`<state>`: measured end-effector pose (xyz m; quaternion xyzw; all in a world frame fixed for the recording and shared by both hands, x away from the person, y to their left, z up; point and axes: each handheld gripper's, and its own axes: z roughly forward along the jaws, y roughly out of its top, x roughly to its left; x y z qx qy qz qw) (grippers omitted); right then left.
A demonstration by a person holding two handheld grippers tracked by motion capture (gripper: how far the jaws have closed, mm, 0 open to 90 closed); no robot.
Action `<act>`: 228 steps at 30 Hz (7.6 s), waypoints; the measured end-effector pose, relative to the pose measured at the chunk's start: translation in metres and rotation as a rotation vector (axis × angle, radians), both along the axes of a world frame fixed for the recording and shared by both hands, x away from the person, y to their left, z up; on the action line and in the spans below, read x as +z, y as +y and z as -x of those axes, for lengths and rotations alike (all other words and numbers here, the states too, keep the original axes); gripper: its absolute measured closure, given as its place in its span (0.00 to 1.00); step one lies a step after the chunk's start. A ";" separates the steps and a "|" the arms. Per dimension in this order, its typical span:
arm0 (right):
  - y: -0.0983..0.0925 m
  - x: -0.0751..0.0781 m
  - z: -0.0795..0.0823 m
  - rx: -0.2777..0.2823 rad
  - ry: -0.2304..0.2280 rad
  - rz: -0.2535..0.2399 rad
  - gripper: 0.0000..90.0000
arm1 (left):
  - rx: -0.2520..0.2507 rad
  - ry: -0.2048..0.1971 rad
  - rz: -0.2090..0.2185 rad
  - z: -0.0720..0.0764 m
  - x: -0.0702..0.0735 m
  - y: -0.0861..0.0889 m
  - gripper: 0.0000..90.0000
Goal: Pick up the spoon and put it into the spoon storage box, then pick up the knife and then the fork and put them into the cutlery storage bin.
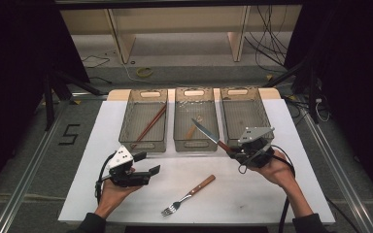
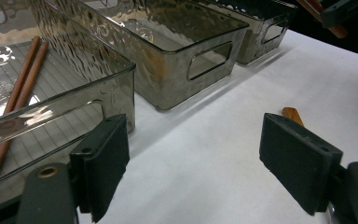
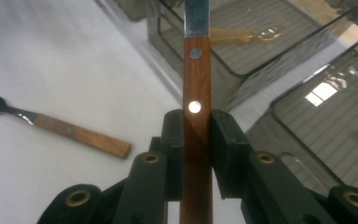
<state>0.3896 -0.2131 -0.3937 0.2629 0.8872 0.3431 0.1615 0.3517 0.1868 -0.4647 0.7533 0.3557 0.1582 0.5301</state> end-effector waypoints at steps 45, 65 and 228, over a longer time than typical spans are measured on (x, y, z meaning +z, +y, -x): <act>-0.038 0.011 -0.080 -0.332 0.001 0.006 0.85 | 0.000 -0.010 0.002 0.000 0.000 -0.001 0.26; -0.036 0.005 -0.110 -0.409 0.061 0.045 0.85 | -0.005 -0.011 -0.005 0.000 0.000 -0.001 0.26; 0.099 -0.070 0.048 0.462 0.248 0.385 0.85 | 0.005 -0.019 -0.005 0.000 0.001 0.001 0.25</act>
